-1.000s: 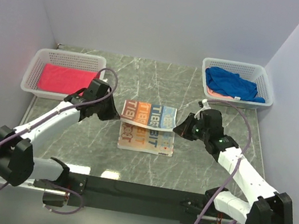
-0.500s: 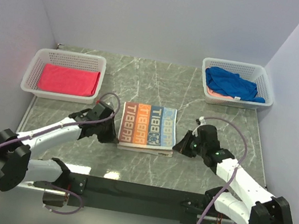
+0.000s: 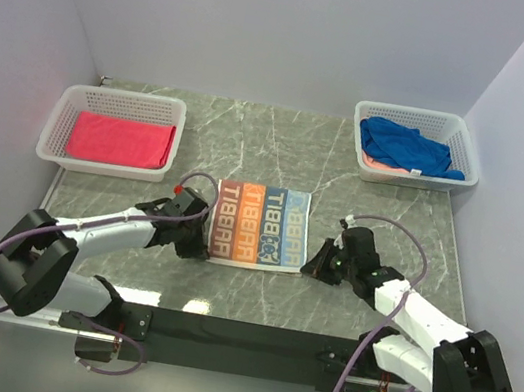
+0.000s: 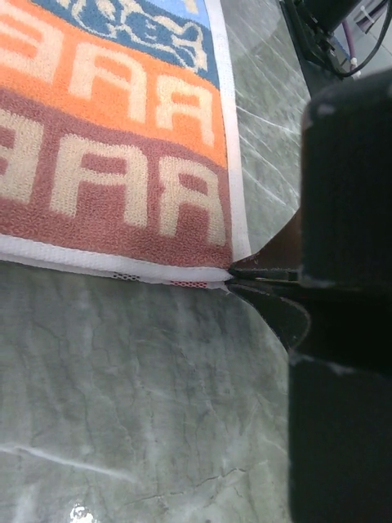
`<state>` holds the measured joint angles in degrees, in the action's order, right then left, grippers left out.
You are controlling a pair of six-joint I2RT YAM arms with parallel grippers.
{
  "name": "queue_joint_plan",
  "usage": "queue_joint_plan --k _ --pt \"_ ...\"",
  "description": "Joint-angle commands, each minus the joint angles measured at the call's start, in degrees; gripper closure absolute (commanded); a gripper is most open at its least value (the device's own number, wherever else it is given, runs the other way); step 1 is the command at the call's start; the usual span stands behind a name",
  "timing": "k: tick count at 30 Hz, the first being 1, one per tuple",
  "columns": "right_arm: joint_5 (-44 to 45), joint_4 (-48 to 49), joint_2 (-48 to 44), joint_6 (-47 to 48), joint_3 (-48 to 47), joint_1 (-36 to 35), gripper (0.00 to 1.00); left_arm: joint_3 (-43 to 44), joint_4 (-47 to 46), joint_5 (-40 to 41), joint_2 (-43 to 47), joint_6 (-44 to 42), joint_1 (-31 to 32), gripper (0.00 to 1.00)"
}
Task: Fold and stack the towels
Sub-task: Fold the towel
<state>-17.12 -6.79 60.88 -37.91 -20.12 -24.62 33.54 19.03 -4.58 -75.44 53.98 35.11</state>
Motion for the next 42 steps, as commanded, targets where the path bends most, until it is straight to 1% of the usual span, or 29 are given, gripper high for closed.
queue_joint_plan --k 1,7,8,13,16,23,26,27,29,30,32,33,35,36,38,39,41,42 --pt "1.6 2.1 1.3 0.2 1.0 -0.4 1.00 -0.6 -0.3 4.1 -0.7 0.5 0.5 0.99" --pt "1.9 2.5 3.3 0.1 1.4 -0.8 1.00 1.9 2.8 4.4 1.3 0.5 0.8 0.99" --pt "2.4 2.5 3.5 0.2 1.3 -1.0 1.00 2.3 3.3 6.1 1.5 0.4 0.8 0.99" --pt "3.3 2.5 3.8 0.2 1.7 -1.3 1.00 4.9 5.8 9.1 3.3 0.3 0.8 0.99" --pt "3.9 2.3 3.7 0.1 1.8 -1.6 1.00 4.7 5.6 9.9 2.0 0.3 0.8 0.99" --pt "4.6 0.4 2.3 0.4 2.0 -1.8 0.98 1.5 2.7 8.1 -2.0 1.4 1.2 0.99" --pt "5.0 -0.7 0.9 0.2 1.9 -2.4 0.91 0.8 2.9 8.4 -2.2 1.4 1.3 0.99" --pt "5.1 -1.0 0.3 0.2 1.8 -2.5 0.85 0.8 2.9 8.4 -2.3 1.4 1.4 0.98" --pt "5.4 -1.7 -0.3 0.1 1.2 -2.7 0.75 1.0 2.9 8.4 -2.4 1.4 1.4 0.95" --pt "5.6 -2.9 -1.3 0.2 0.5 -2.8 0.65 1.4 3.1 8.4 -2.5 1.4 1.5 0.91" --pt "6.4 -4.6 -2.6 0.9 -0.7 -2.9 0.56 2.0 3.8 8.7 -2.1 1.4 1.8 0.86" --pt "7.7 -6.6 -3.3 1.4 -2.5 -2.9 0.50 2.3 4.2 8.9 -2.0 1.3 1.8 0.84" --pt "9.7 -9.0 -5.2 4.1 -5.1 -3.0 0.45 3.1 5.0 9.7 -1.2 1.0 2.0 0.84" --pt "11.0 -10.8 -5.8 5.3 -8.3 -2.9 0.44 3.5 5.2 9.9 -1.0 1.0 2.0 0.84" --pt "11.4 -11.4 -5.5 9.2 -11.9 -2.9 0.44 3.6 5.6 10.0 -0.9 0.8 1.9 0.84" --pt "11.2 -10.8 -4.4 10.5 -15.2 -2.9 0.44 3.6 5.6 9.9 -0.9 0.7 2.0 0.83" --pt "7.6 -8.5 -2.6 14.1 -18.1 -2.9 0.44 3.6 5.6 9.5 -0.9 0.6 2.0 0.83" --pt "5.4 -5.8 0.4 15.0 -21.2 -2.9 0.44 3.4 5.4 9.4 -0.7 0.7 2.1 0.82"
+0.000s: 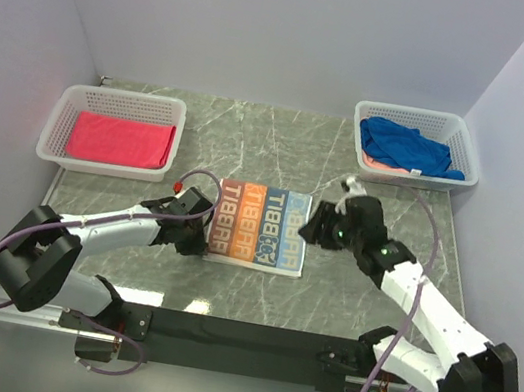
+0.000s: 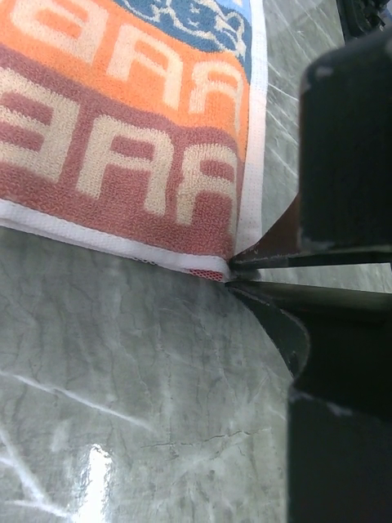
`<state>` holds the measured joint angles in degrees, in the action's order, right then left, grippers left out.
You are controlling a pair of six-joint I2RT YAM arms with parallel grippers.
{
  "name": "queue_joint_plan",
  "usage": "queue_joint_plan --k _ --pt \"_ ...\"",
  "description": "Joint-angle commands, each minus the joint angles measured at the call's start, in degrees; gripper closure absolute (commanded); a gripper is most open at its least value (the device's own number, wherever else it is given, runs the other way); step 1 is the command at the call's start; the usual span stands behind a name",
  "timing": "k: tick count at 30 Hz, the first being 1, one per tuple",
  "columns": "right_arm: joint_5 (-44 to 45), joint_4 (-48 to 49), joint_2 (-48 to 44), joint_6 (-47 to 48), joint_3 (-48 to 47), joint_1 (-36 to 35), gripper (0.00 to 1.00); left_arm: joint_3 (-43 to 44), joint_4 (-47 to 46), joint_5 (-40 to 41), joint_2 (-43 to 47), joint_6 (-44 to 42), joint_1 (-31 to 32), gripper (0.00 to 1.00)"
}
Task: Fold and stack the towels
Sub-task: Fold the towel
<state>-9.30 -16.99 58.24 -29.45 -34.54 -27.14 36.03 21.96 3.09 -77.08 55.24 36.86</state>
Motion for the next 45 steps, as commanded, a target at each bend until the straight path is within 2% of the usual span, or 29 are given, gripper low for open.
queue_joint_plan --k 1,4,8,12,21,26,33,40,42,45 --pt "-7.1 5.7 4.9 7.6 -8.6 -0.5 0.44 0.6 2.4 1.7 1.2 -0.6 0.3 0.82" --pt "-15.4 12.4 14.0 8.6 -15.0 -2.2 0.46 0.0 2.0 1.4 1.4 -0.5 0.4 0.82" --pt "-19.4 16.3 27.3 9.9 -27.0 -5.7 0.47 -0.2 1.6 1.0 0.4 -0.4 0.4 0.82" --pt "-25.2 22.0 42.4 5.6 -33.9 -6.5 0.48 -0.3 1.2 0.4 -0.5 -0.1 0.7 0.83" --pt "-31.1 25.1 62.8 0.4 -45.8 -8.3 0.49 -0.5 1.9 -0.3 -3.1 0.3 1.5 0.84" --pt "-28.5 26.2 69.4 -3.8 -49.6 -6.8 0.49 -1.2 3.7 -0.5 -4.0 -0.3 1.7 0.85" --pt "-25.2 30.0 74.0 -15.0 -51.7 -2.3 0.49 -3.1 5.6 -0.9 -4.9 -1.2 1.9 0.86" --pt "-23.1 29.3 74.3 -14.4 -54.7 0.5 0.48 -3.2 6.1 -0.9 -4.7 -1.5 1.9 0.86" --pt "-25.3 29.5 73.6 -13.7 -55.2 1.7 0.48 -2.9 6.3 -0.8 -4.7 -1.5 2.0 0.85" --pt "-26.1 28.8 69.2 -10.6 -53.2 2.8 0.48 -1.1 7.3 -0.3 -4.1 -1.9 2.1 0.83"
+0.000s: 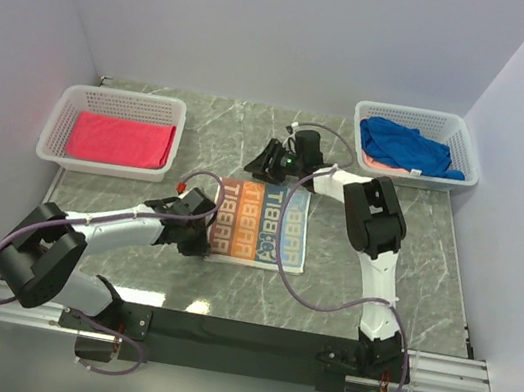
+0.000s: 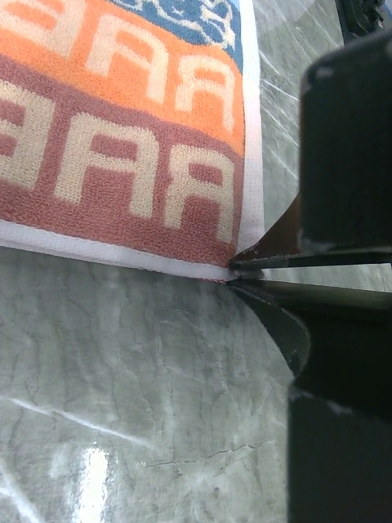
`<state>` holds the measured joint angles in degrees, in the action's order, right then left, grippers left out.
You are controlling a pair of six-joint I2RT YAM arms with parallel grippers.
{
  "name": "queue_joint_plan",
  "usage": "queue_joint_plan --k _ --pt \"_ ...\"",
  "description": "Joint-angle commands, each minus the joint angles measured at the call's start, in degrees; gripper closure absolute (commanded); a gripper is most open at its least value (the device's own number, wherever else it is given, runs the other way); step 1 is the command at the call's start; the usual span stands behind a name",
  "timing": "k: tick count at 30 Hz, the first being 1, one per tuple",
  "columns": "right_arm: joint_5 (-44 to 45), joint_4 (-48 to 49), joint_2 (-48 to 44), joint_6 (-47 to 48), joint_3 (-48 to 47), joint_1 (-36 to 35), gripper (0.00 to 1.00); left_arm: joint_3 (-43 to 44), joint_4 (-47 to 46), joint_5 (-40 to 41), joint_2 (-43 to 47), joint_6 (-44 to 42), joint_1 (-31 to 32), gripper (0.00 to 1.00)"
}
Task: Fold and stack the towels
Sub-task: Fold the towel
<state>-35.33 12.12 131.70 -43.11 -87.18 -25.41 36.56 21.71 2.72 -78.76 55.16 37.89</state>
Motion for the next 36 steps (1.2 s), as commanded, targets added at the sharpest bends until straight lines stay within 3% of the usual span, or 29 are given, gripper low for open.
queue_joint_plan --k 1,8,14,22,29,31,36 --pt "0.3 -0.8 -5.9 4.1 0.4 1.3 0.48 -1.1 7.7 0.5 -2.4 -2.1 1.0 0.83" --pt "-2.3 0.3 -19.7 8.7 15.5 2.4 0.48 1.3 8.7 1.5 -2.4 -2.9 1.2 0.83" --pt "-3.8 7.1 -20.7 7.7 27.0 4.2 0.48 -0.1 8.8 1.2 -1.3 -3.0 1.2 0.83" --pt "-2.6 8.8 -14.1 7.0 25.8 9.6 0.49 -3.0 7.5 -1.2 -1.4 -3.3 1.3 0.83" --pt "-3.2 9.2 -14.6 5.2 24.1 15.1 0.49 -3.7 7.6 -1.5 -0.8 -3.1 1.2 0.82" --pt "-2.9 6.1 -16.8 9.3 21.7 15.6 0.49 -2.5 8.4 -1.1 0.4 -3.1 1.2 0.78" --pt "1.3 -11.7 -20.9 26.9 14.9 15.4 0.48 3.1 11.2 0.8 2.5 -4.7 1.2 0.44"
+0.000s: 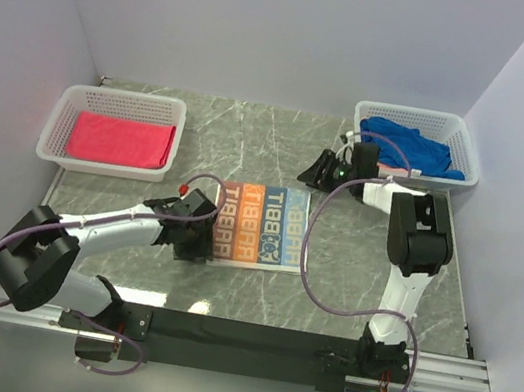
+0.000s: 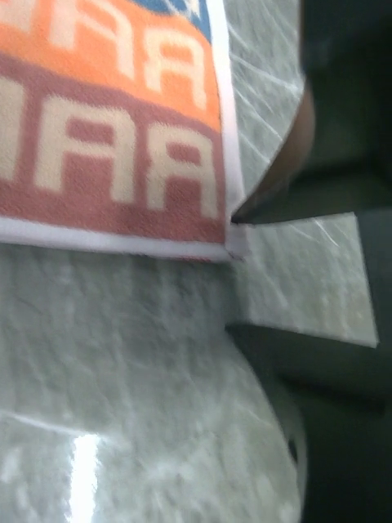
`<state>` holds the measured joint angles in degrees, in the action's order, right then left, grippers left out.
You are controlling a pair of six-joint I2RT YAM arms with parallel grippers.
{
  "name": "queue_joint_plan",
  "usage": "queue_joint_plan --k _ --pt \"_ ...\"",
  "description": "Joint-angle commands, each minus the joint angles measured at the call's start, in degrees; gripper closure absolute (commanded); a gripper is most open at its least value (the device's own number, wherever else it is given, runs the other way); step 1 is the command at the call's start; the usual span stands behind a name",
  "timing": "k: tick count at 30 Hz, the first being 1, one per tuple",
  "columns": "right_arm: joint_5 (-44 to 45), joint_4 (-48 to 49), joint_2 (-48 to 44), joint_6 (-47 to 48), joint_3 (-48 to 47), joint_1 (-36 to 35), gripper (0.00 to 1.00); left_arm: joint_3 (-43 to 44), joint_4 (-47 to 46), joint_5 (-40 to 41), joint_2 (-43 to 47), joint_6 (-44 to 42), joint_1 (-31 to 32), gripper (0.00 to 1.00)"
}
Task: Fold and stack the towels
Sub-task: Fold the towel
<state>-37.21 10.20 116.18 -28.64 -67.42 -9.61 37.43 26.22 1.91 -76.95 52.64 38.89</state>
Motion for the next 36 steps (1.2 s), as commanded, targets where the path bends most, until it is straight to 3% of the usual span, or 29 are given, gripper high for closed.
queue_joint_plan --k 1,2,5,10,14,24,29,36 --pt "4.0 -13.2 -5.8 14.8 -7.3 -0.4 0.48 4.6 7.7 1.8 0.7 -2.5 0.2 0.40" --pt "6.2 -18.2 -6.0 19.5 -8.4 -0.4 0.48 6.0 8.1 2.0 0.7 -2.9 0.3 0.32" --pt "8.4 -27.6 -4.9 27.9 -13.0 -0.5 0.48 11.2 10.2 2.5 0.7 -5.0 0.3 0.19" --pt "10.1 -38.8 -1.5 38.7 -19.8 -0.7 0.49 20.3 10.7 6.8 -2.1 -14.1 -1.1 0.10" --pt "10.1 -44.9 0.6 45.6 -23.3 -1.5 0.51 23.5 5.3 5.1 -7.2 -24.2 -6.6 0.05" --pt "13.7 -50.5 6.4 50.5 -31.2 -5.4 0.60 39.6 0.0 -1.5 -24.4 -41.4 -14.0 0.08" --pt "15.5 -53.0 9.1 51.5 -33.7 -6.7 0.62 45.2 1.2 -0.6 -32.5 -43.1 -14.5 0.19" --pt "19.2 -53.1 9.9 51.5 -33.7 -7.8 0.62 49.6 2.0 -0.6 -37.4 -44.3 -14.5 0.23"
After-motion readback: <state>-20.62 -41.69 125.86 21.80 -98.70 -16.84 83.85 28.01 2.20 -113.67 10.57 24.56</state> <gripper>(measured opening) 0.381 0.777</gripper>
